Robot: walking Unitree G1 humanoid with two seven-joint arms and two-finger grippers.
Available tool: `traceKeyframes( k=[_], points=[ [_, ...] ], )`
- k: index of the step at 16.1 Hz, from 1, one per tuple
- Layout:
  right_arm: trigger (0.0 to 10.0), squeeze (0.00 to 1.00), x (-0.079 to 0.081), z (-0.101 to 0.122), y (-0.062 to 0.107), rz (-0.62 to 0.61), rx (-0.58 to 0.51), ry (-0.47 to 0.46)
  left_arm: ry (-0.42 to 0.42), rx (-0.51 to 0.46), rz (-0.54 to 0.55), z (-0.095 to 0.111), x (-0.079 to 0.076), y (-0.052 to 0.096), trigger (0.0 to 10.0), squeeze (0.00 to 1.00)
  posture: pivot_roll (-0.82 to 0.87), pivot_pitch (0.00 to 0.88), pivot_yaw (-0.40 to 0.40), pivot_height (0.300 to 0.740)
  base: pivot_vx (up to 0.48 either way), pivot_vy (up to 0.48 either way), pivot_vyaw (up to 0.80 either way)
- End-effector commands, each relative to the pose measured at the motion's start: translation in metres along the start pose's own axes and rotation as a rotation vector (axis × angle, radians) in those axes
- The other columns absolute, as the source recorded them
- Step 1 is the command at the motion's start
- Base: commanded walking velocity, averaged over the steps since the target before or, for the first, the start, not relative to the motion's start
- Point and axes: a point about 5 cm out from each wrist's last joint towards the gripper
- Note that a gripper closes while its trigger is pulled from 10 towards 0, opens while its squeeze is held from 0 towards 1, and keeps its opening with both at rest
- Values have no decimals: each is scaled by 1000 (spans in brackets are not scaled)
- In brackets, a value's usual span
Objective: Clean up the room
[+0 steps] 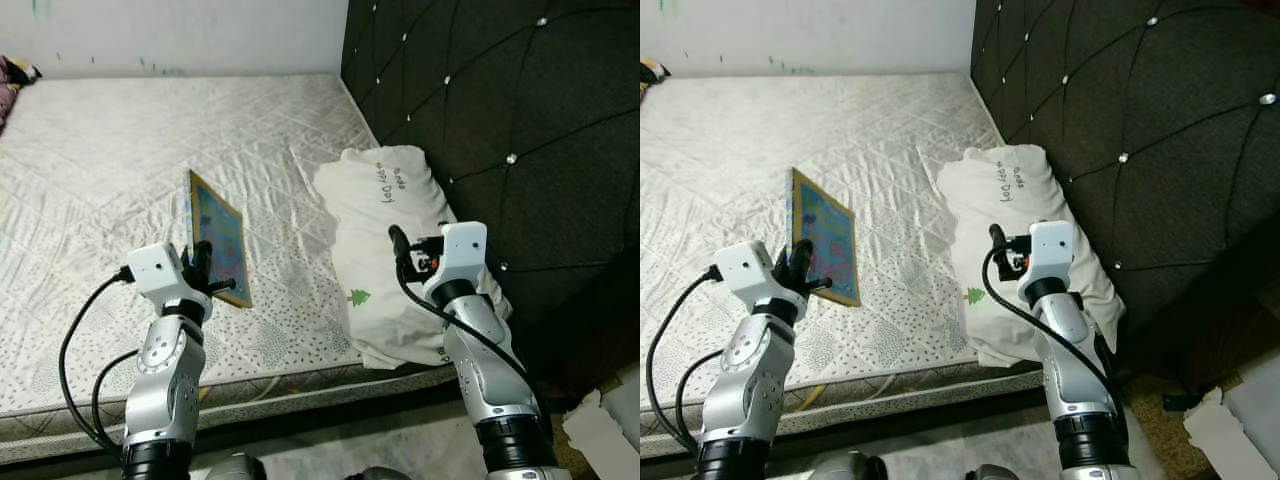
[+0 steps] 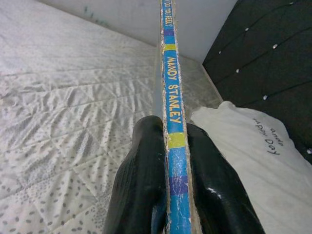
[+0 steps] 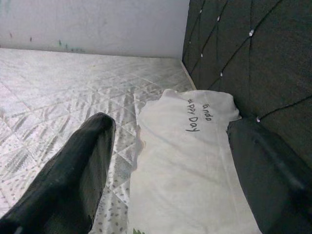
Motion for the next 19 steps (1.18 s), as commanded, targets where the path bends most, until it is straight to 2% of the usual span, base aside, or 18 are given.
traceKeyframes(
  k=[1,8,13,19],
  points=[
    [10000,0,0,0,3,6,6,3,-3,-50,-5,8,-4,2,10000,0,-16,67,-49,701,0,0,0],
    [10000,0,1,4,5,16,15,7,3,-47,18,9,-2,2,10000,0,-21,67,-50,622,0,0,0],
    [10000,0,2,5,2,23,17,12,0,-64,67,11,4,3,10000,0,-17,60,-53,618,0,0,0],
    [10000,0,3,6,0,36,14,27,-6,-92,56,17,9,4,10000,0,-16,57,-56,618,0,0,0]
  ],
)
Point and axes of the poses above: a point about 5 cm out from each wrist's last joint towards the gripper, its own y axis pointing back from the gripper into the wrist, its own z axis along the axis of the wrist's last joint, x = y × z, and after that the axes turned 2 degrees about y, right-handed
